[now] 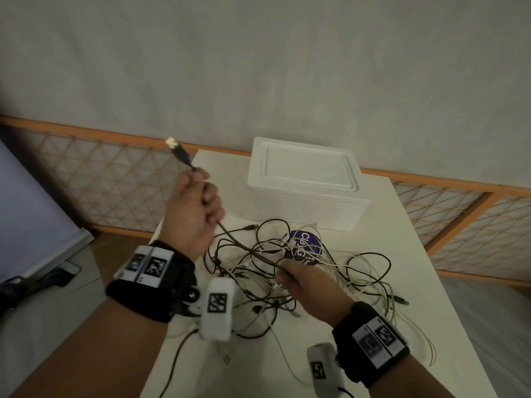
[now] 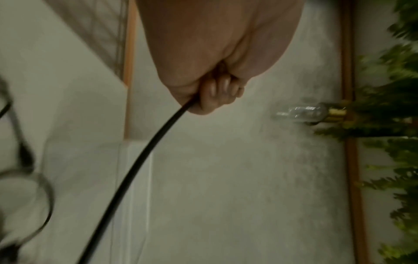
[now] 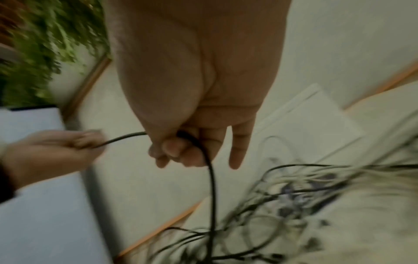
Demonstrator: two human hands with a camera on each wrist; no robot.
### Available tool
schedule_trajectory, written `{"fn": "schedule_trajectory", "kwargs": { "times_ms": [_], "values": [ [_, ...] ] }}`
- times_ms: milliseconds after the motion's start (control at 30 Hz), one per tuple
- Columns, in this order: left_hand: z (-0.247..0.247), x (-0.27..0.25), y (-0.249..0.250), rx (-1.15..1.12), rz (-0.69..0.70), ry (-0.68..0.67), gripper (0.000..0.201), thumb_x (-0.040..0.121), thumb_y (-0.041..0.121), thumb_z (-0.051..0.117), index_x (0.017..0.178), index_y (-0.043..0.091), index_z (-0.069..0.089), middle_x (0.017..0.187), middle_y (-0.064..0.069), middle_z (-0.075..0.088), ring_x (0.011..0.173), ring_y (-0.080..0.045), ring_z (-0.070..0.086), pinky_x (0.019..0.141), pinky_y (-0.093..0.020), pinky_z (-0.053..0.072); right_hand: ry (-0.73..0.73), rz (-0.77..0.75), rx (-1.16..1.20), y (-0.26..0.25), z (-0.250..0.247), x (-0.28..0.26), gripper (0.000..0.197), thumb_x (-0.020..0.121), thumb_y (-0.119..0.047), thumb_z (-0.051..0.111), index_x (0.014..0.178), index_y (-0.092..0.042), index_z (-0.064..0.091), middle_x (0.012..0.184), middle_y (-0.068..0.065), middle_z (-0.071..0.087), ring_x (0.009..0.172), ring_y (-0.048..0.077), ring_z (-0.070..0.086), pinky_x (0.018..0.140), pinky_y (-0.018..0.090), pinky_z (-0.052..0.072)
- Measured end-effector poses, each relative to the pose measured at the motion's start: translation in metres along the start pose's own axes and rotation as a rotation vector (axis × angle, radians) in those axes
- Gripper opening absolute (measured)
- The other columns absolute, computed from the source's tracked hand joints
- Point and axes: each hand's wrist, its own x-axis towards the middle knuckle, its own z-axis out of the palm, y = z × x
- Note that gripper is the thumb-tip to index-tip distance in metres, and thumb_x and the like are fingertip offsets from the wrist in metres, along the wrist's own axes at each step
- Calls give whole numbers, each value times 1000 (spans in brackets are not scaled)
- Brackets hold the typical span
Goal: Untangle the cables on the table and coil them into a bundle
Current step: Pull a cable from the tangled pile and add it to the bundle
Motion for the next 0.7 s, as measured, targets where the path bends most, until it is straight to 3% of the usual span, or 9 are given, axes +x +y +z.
{"fn": "schedule_trajectory", "kwargs": {
  "times_ms": [100, 200, 267, 367, 433, 500, 567, 633, 700],
  "values": [
    [-32, 14, 31, 123, 148, 166, 28, 99, 19, 40, 76, 26, 54, 56, 7, 38, 45, -8, 26, 40, -19, 19, 78, 125, 58, 37, -12, -14, 15, 96, -27, 53, 82, -30, 56, 65, -9, 54, 60, 2, 50, 62, 23, 40],
    [-45, 14, 30, 458, 142, 217, 24, 97, 19, 44, 75, 25, 55, 56, 8, 45, 46, -7, 32, 41, -20, 22, 171, 170, 116, 43, -27, -15, 14, 95, -24, 55, 85, -27, 64, 64, -10, 55, 60, 1, 52, 62, 26, 51],
    [-32, 5, 10, 839, 63, 70, 23, 95, 19, 47, 77, 24, 60, 63, 5, 55, 55, -10, 42, 49, -24, 32, 172, 98, 46, 25, -34, -4, 17, 96, -30, 53, 97, -21, 68, 67, -18, 58, 62, -4, 52, 63, 13, 45],
    [-3, -16, -25, 1110, -18, -289, 22, 98, 21, 47, 85, 23, 64, 69, 6, 64, 51, -2, 46, 55, -26, 35, 130, 6, -152, -13, -38, 12, 24, 97, -39, 48, 105, -26, 66, 87, -11, 68, 79, 5, 58, 71, 24, 43],
    [2, -25, -37, 1048, -37, -326, 21, 101, 20, 43, 99, 21, 64, 69, 4, 64, 51, -3, 46, 54, -23, 36, 145, 22, -230, -22, -40, 13, 25, 97, -43, 45, 101, -28, 65, 86, -7, 67, 84, 14, 60, 68, 28, 43],
    [-7, -25, -36, 829, -111, -209, 23, 102, 17, 41, 110, 21, 62, 74, -2, 68, 53, -11, 49, 52, -22, 39, 134, 126, -346, -15, -45, 3, 27, 96, -45, 43, 100, -28, 64, 89, -6, 66, 88, 16, 60, 70, 29, 44],
    [-20, -21, -34, 594, -205, -90, 22, 101, 12, 43, 112, 18, 61, 94, -9, 72, 65, -16, 62, 61, -26, 52, -3, 299, -556, 1, -50, -9, 29, 96, -40, 39, 106, -29, 64, 104, -7, 65, 102, 16, 59, 84, 34, 44],
    [-25, -22, -33, 457, -262, -50, 17, 98, 5, 47, 103, 13, 61, 106, -11, 71, 88, -21, 68, 82, -34, 54, -195, 402, -716, 11, -52, -18, 36, 92, -27, 39, 121, -36, 58, 134, -9, 51, 128, 17, 45, 106, 55, 27],
    [-20, -28, -37, 371, -299, -76, 16, 96, -2, 48, 94, 9, 60, 105, -11, 71, 101, -24, 67, 91, -36, 52, -130, 306, -546, 4, -48, -15, 47, 91, -17, 42, 132, -38, 51, 151, -14, 33, 140, 11, 28, 115, 52, 9]
  ]
}}
